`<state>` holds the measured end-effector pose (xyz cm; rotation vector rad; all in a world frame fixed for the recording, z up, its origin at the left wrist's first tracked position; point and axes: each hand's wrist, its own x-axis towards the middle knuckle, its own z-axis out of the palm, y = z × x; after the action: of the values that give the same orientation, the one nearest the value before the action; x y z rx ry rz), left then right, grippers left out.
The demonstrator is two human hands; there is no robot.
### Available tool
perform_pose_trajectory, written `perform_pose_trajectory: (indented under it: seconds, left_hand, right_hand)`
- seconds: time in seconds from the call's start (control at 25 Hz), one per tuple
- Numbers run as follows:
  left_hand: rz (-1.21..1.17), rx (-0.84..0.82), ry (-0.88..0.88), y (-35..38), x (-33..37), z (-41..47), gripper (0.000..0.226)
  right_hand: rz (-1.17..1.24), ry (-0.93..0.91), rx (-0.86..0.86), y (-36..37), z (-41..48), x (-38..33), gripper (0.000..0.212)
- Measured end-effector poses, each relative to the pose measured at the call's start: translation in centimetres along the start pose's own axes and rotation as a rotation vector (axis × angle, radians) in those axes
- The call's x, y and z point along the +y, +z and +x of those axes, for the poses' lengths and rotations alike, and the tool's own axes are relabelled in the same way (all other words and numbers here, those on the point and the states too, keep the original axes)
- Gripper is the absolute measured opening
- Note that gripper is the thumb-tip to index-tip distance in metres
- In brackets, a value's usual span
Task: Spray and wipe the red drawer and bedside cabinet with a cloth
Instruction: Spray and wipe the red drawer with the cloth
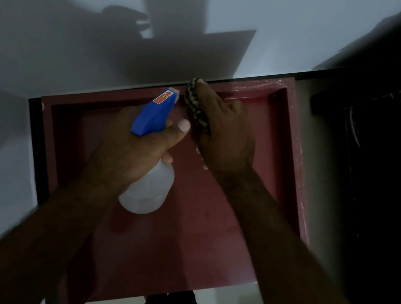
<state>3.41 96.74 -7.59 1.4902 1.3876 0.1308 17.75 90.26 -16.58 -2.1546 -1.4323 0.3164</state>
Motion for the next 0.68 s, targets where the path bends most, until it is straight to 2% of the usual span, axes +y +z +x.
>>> perform_pose_trajectory:
  seconds: [0.08, 0.24, 0.32, 0.48, 0.56, 0.68]
  left_hand:
    - [-0.016, -0.002, 0.007, 0.1, 0.2, 0.0, 0.043]
    - [-0.018, -0.011, 0.012, 0.5, 0.4, 0.0, 0.039]
    - [-0.018, -0.014, 0.007, 0.6, 0.4, 0.2, 0.036]
    - [-0.030, -0.038, 0.021, 1.0, 0.4, 0.2, 0.036]
    - [-0.039, -0.048, 0.020, 1.3, 0.4, 0.2, 0.038]
    - [-0.071, -0.052, 0.008, 1.7, 0.6, 0.2, 0.038]
  right_hand:
    - [-0.028, 0.017, 0.022, -0.8, 0.0, 1.0, 0.073]
    - [-0.083, 0.220, 0.189, -1.7, -0.1, 2.0, 0.078]
    - [-0.067, 0.257, 0.164, -1.4, 0.1, 1.3, 0.076]
    - [-0.030, 0.121, -0.018, -1.2, 0.3, 0.8, 0.081]
    - [-0.058, 0.081, 0.008, -2.1, 0.5, 1.8, 0.081]
    - [-0.129, 0.183, 0.120, -3.3, 0.4, 3.3, 0.074]
